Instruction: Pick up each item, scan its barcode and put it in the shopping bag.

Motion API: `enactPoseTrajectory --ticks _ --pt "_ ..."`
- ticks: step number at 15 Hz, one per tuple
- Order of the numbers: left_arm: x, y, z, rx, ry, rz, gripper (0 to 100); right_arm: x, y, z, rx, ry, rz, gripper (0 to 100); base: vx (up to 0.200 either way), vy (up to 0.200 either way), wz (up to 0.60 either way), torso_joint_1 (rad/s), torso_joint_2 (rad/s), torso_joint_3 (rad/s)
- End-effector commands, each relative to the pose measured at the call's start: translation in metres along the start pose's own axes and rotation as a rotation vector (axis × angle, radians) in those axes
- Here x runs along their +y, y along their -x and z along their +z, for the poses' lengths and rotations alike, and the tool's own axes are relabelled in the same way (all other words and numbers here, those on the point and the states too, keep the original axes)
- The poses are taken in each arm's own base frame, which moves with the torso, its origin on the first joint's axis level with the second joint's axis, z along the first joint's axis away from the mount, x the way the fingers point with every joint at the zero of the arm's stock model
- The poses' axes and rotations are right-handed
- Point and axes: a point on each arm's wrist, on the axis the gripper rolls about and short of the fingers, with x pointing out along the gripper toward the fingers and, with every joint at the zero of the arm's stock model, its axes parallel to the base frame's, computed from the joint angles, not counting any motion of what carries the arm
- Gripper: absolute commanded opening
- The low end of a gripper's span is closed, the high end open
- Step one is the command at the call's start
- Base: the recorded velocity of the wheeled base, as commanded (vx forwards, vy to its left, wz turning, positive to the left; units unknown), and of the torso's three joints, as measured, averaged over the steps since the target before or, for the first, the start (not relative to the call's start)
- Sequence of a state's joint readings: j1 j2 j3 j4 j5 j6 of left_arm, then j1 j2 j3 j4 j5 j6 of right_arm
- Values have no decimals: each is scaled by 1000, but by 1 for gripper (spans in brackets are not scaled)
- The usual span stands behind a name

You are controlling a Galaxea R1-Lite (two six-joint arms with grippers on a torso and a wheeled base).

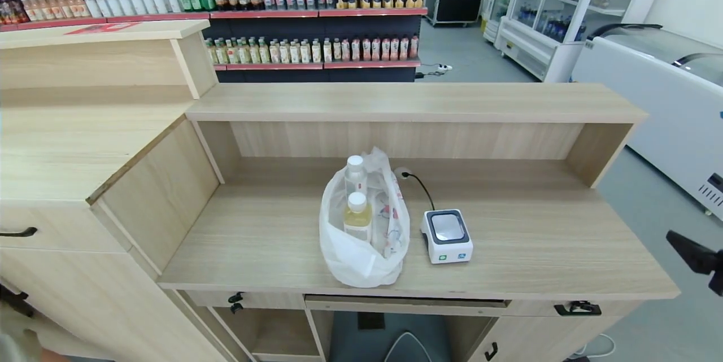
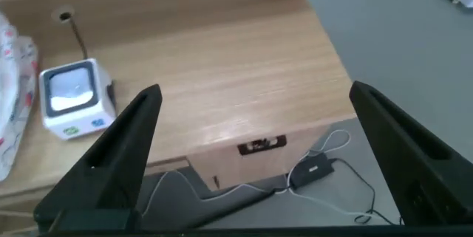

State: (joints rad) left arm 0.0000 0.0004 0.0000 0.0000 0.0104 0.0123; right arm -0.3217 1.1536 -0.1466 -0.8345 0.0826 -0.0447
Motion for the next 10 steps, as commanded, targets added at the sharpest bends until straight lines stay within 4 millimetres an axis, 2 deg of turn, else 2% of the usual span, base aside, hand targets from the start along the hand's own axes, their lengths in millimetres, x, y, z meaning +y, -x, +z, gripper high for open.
enactPoseTrajectory --ticks 1,3,5,8,10 --pt "0 0 0 0 0 0 0 15 76 -31 -99 7 117 100 0 0 0 0 0 0" --pt "0 0 0 0 0 0 0 15 104 -47 -140 15 164 100 0 0 0 0 0 0" --pt "0 0 0 0 0 0 0 14 122 -62 -176 20 206 100 0 0 0 0 0 0" --pt "0 0 0 0 0 0 0 12 135 -83 -167 28 226 100 0 0 0 0 0 0" --pt "0 0 0 0 0 0 0 11 139 -86 -190 27 243 100 0 0 0 0 0 0"
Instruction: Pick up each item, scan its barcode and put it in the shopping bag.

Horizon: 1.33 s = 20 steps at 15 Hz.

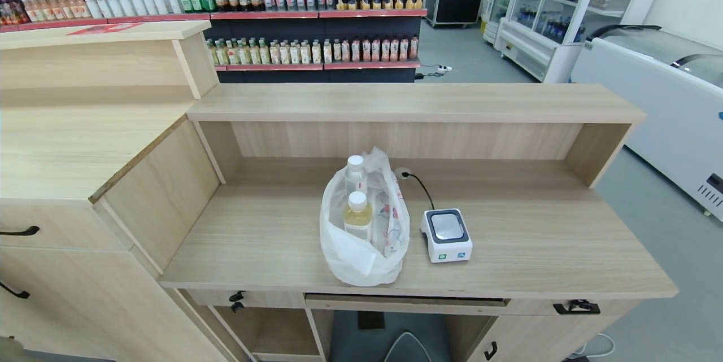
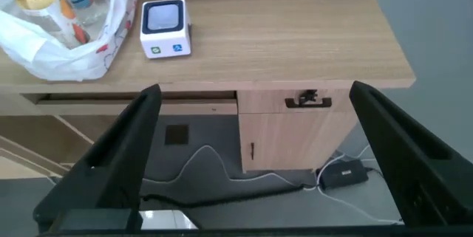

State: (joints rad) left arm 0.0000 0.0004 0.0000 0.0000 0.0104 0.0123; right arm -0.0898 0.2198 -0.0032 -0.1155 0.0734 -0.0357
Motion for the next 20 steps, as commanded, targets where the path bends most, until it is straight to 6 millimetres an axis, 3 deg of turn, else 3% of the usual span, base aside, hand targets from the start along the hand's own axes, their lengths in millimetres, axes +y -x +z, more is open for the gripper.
enactPoseTrajectory --ticks 1,5,20 --pt "0 0 0 0 0 0 0 0 11 -5 -114 9 28 100 0 0 0 0 0 0" --pt "0 0 0 0 0 0 0 -2 19 -7 -200 5 39 100 0 0 0 0 0 0" --pt "0 0 0 0 0 0 0 -2 19 -7 -200 -26 39 100 0 0 0 0 0 0"
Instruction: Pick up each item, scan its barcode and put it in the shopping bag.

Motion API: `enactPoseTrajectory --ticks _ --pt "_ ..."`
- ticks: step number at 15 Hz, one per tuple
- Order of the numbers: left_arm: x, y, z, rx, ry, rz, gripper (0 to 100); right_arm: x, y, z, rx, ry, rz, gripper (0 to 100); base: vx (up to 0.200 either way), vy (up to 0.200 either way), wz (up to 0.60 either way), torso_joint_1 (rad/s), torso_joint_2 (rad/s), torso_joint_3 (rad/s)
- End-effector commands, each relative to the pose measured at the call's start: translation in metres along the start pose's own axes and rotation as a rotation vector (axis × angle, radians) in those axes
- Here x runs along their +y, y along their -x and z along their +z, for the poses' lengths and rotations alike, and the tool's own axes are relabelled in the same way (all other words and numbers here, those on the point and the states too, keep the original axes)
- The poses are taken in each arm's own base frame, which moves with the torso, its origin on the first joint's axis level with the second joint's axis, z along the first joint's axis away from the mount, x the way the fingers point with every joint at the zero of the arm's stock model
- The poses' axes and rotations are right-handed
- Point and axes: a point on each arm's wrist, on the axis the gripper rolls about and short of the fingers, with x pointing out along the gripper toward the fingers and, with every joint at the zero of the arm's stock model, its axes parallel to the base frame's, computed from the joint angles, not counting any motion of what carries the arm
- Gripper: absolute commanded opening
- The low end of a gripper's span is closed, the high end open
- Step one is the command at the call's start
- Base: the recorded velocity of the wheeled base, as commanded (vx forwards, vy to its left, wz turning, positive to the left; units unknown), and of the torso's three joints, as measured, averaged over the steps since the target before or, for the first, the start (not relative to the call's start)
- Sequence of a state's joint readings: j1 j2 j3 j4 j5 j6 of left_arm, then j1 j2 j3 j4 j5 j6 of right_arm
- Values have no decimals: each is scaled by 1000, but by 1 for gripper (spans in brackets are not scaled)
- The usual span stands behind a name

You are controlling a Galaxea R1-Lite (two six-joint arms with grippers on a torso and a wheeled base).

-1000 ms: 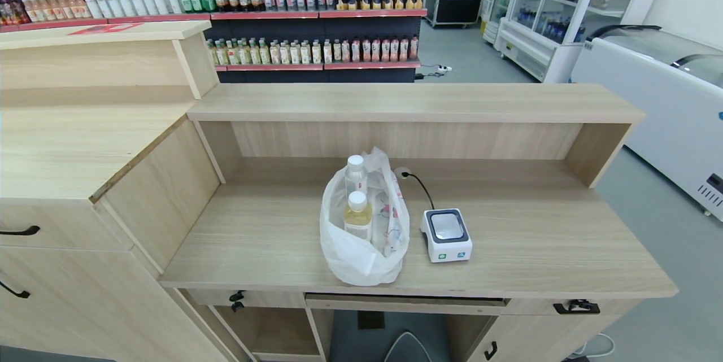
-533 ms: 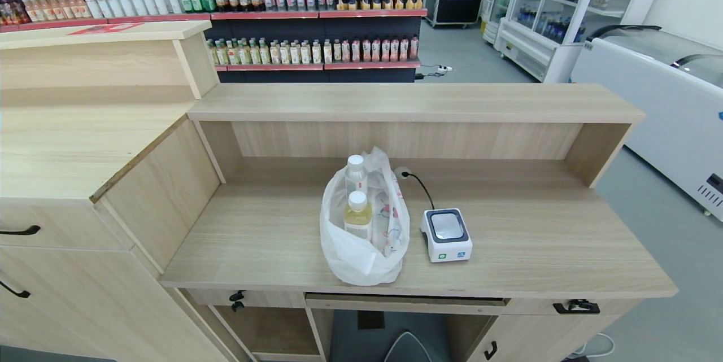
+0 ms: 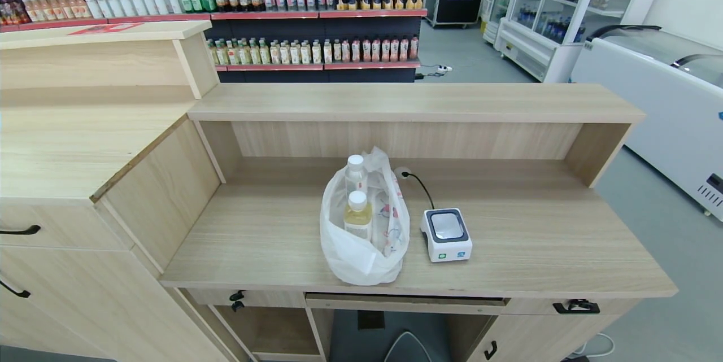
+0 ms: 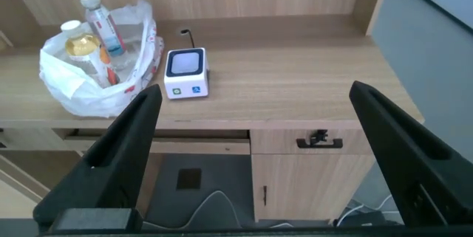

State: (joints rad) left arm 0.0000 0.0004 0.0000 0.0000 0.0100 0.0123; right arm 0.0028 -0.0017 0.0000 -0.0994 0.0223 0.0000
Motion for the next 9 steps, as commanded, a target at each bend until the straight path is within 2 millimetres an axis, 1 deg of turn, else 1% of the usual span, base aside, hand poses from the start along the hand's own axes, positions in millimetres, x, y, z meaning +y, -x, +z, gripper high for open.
enactPoseTrajectory --ticks 1,9 --pt "0 0 0 0 0 1 0 0 0 0 3 0 1 100 0 0 0 0 0 0" --pt "0 0 0 0 0 1 0 0 0 0 3 0 -1 100 0 0 0 0 0 0"
